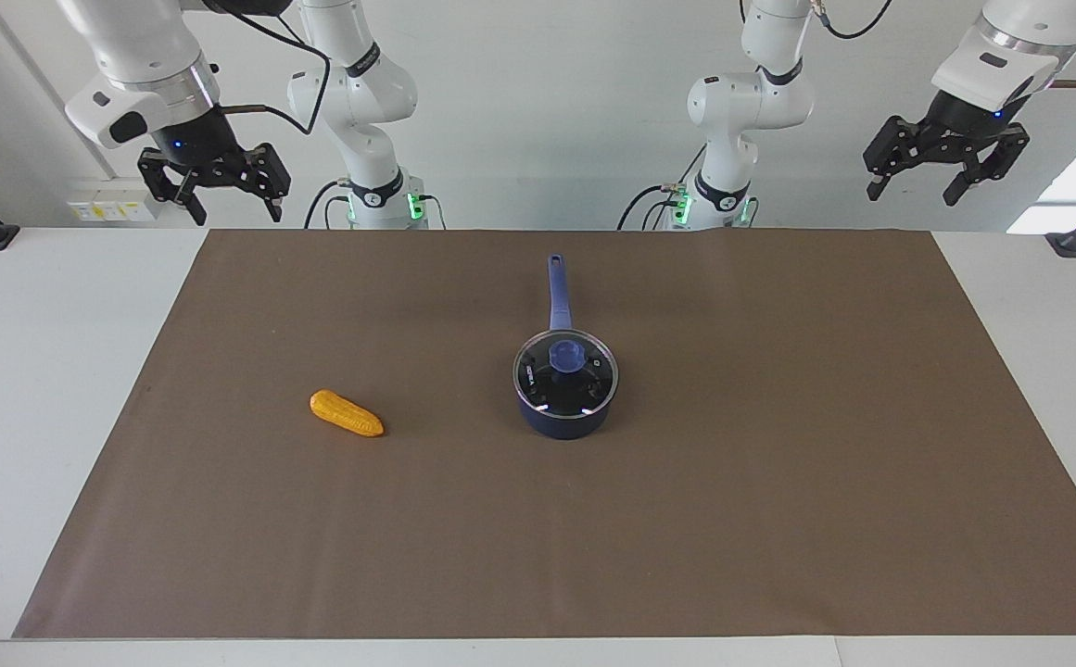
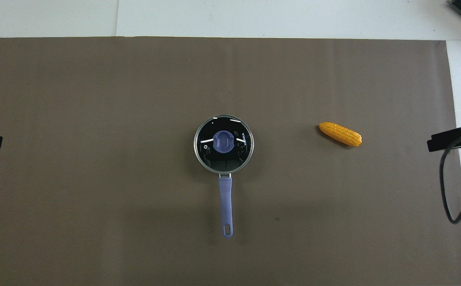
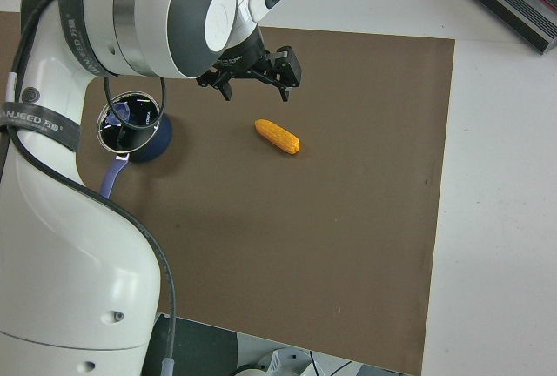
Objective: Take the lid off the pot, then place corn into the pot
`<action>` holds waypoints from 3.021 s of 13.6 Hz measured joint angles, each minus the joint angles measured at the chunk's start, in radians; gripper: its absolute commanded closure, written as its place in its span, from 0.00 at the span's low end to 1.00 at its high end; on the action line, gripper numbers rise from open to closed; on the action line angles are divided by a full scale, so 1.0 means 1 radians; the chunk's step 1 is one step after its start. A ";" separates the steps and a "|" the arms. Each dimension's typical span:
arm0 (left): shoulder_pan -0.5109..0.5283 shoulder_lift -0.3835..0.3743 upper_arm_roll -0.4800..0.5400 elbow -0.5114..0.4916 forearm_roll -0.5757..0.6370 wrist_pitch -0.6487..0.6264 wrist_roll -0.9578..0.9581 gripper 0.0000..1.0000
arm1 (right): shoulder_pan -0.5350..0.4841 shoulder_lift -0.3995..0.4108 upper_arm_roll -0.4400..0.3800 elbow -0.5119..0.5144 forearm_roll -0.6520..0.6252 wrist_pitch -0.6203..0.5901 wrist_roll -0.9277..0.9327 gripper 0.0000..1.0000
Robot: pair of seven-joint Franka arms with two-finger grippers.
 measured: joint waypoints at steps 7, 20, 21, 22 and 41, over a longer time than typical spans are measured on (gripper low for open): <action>0.000 -0.003 -0.009 -0.007 0.000 0.000 0.000 0.00 | 0.002 0.012 0.002 -0.123 0.001 0.170 -0.113 0.00; -0.327 0.015 -0.039 -0.212 -0.008 0.295 -0.286 0.00 | 0.087 0.330 0.004 -0.270 0.021 0.645 -0.608 0.00; -0.362 0.025 -0.040 -0.232 -0.008 0.338 -0.326 0.00 | 0.087 0.335 0.003 -0.296 0.021 0.658 -0.661 0.00; -0.399 0.041 -0.040 -0.250 -0.008 0.388 -0.372 0.00 | 0.086 0.337 0.003 -0.330 0.021 0.674 -0.714 0.00; -0.639 0.400 -0.018 -0.255 0.103 0.771 -0.781 0.17 | 0.083 0.385 0.001 -0.435 0.025 0.857 -0.844 1.00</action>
